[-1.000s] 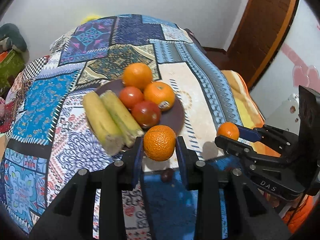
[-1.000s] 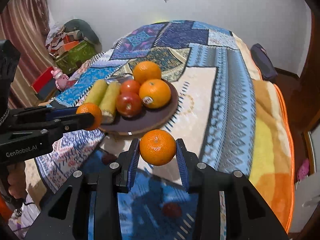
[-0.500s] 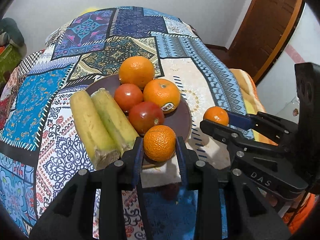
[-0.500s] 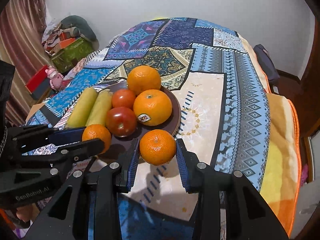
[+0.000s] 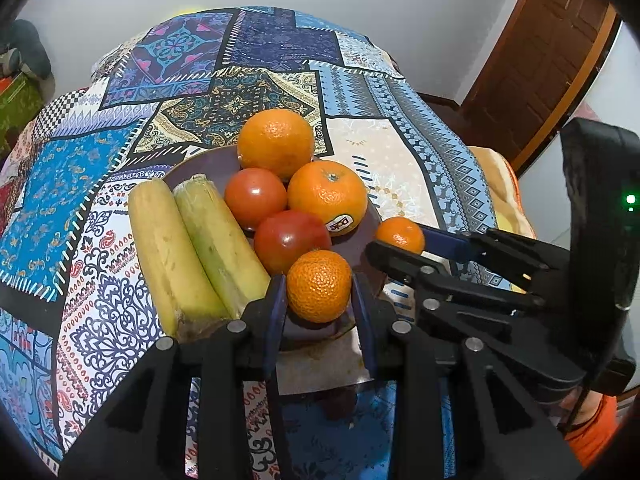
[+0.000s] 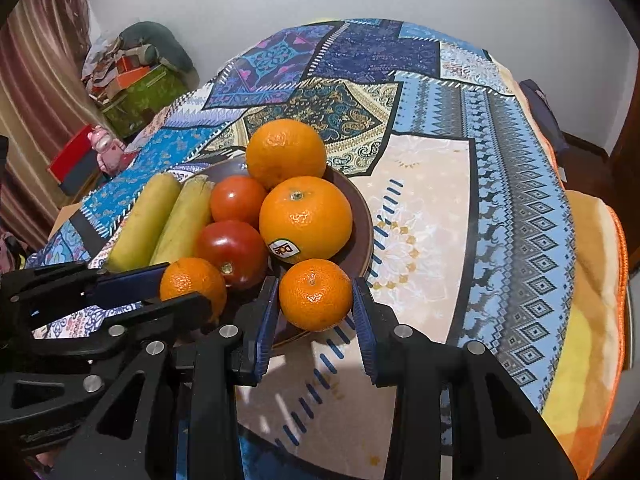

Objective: Organize fruits
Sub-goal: 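Lower both mandarins onto the purple plate and open both grippers, then grasp a dark red plum with the right gripper while the left gripper grasps the other plum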

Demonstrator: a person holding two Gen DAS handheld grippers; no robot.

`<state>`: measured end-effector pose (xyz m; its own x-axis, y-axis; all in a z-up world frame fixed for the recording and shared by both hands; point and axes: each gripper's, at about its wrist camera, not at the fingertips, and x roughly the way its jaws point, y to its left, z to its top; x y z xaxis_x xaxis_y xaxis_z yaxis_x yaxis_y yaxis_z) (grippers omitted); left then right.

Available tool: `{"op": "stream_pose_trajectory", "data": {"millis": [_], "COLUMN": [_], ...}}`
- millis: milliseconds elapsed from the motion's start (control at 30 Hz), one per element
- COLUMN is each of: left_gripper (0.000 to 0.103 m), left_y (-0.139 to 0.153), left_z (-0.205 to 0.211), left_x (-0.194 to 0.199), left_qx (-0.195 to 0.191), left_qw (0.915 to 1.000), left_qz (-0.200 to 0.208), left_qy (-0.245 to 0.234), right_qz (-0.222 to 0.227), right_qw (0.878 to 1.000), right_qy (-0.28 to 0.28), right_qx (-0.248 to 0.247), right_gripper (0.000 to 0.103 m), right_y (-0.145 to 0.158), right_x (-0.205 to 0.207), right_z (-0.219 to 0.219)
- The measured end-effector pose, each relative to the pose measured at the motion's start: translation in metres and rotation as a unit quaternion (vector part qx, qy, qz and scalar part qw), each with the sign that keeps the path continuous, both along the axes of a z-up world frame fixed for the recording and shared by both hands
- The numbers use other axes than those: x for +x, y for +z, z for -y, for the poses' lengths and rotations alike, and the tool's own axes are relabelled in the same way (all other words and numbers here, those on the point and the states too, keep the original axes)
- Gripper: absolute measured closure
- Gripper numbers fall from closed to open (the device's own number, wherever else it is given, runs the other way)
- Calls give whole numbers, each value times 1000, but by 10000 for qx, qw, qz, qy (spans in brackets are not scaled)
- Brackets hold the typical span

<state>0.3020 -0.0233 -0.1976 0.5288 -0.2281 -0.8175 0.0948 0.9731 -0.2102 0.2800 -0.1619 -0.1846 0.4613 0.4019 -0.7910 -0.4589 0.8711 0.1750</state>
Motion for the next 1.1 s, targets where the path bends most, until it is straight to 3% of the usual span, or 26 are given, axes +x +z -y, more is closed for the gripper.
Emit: {"op": "stream_pose_trajectory", "data": {"millis": [400, 533, 933, 1100], "left_gripper": [67, 60, 59, 59], "left_y": [4, 10, 39, 42], "left_z": [-3, 0, 3, 0], "left_x": [-3, -10, -48, -69], "left_qx": [-161, -101, 75, 152], "left_qw": [9999, 9999, 9996, 9994], "left_qz": [-17, 28, 258, 255], "left_qy": [62, 22, -116, -168], "right_qz": [-226, -99, 452, 488], "right_qw": [9997, 9999, 9987, 9982], "right_qy": [94, 58, -217, -345], "right_qx": [72, 33, 76, 45], "right_gripper": [66, 62, 62, 62], "right_y": [-3, 4, 46, 48], "right_x": [3, -3, -49, -67], "right_z": [-2, 3, 39, 54]}}
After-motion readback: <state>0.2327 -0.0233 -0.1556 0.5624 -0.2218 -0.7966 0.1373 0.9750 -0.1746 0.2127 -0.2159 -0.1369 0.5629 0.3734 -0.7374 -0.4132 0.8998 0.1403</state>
